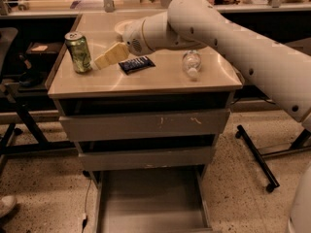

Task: Place green can into bottom drawer

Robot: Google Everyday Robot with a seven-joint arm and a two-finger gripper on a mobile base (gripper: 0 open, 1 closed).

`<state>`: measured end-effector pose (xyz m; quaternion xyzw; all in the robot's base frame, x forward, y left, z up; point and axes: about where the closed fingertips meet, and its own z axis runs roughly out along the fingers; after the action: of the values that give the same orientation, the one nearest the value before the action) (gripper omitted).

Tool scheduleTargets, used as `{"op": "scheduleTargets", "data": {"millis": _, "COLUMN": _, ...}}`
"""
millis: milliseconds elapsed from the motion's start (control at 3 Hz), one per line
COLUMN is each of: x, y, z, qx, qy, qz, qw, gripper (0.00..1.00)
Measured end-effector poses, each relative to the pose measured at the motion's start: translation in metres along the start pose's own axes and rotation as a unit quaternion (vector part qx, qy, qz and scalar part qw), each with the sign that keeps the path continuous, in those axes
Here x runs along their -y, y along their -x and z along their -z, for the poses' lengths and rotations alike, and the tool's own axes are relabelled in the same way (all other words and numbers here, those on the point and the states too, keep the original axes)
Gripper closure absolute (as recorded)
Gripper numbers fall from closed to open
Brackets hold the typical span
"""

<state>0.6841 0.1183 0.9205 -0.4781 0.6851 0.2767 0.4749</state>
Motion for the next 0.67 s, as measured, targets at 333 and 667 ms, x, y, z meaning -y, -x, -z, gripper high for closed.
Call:
{"op": "scheduleTargets", "data": {"millis": 333, "x": 0.008, "y": 0.008, "z": -0.033, "qx": 0.014, "qy": 0.017, "qz": 0.0, "qw": 0.9998, "gripper": 0.0}}
{"op": "scheduleTargets", "data": {"millis": 667, "x": 0.025, "y": 0.035, "z": -0.083, "qx": 0.034, "qy": 0.042, "qz": 0.005, "qw": 0.9985, "gripper": 0.0}}
